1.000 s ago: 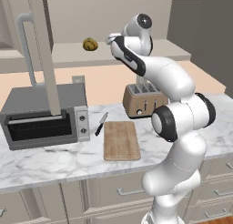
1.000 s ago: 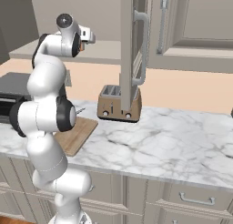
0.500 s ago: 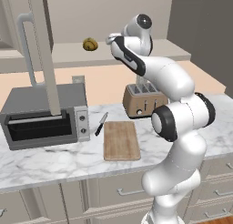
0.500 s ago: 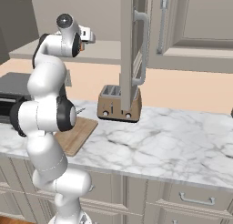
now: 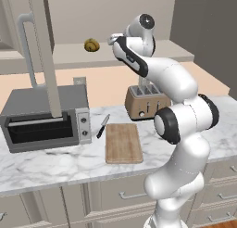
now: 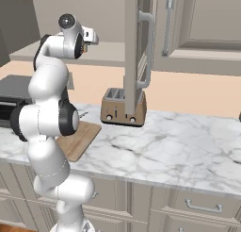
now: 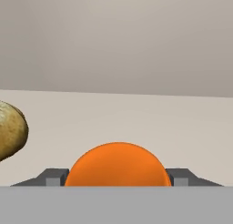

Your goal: Pick the bread, place it on the cutting board, pick the jam, place it on the counter, and close the cabinet.

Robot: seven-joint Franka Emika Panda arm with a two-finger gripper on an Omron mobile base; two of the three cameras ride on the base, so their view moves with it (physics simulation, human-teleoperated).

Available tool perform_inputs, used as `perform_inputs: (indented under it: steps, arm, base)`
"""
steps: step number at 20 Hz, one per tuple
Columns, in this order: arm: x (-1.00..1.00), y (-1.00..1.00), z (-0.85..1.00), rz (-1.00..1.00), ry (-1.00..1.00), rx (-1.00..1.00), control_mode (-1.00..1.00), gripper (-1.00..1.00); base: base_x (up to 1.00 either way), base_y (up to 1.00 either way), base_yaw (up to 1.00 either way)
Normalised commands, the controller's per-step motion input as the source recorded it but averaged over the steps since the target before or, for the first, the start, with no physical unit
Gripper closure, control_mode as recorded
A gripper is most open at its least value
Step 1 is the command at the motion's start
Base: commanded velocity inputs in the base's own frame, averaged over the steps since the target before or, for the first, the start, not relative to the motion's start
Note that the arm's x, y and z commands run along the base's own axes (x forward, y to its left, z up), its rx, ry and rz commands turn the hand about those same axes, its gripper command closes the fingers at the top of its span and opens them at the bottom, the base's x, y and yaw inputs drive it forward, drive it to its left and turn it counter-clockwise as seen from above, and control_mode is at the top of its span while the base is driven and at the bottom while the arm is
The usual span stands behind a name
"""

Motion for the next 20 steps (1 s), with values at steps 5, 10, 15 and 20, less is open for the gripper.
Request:
perform_inputs:
  steps: [5,10,15,20]
  arm:
    - [0.00,0.00,0.00,0.00,0.00,0.00,-1.00,1.00]
    - [0.00,0.00,0.00,0.00,0.00,0.00,-1.00,1.00]
    - [-0.14,-0.09,0.01,0.00,0.00,0.00,-1.00,1.00]
    - [-0.27,-0.14,0.07,0.00,0.00,0.00,-1.00,1.00]
  base:
    - [0.00,0.00,0.00]
    - [0.00,0.00,0.00]
    - [0.00,0.00,0.00]
    - [0.00,0.00,0.00]
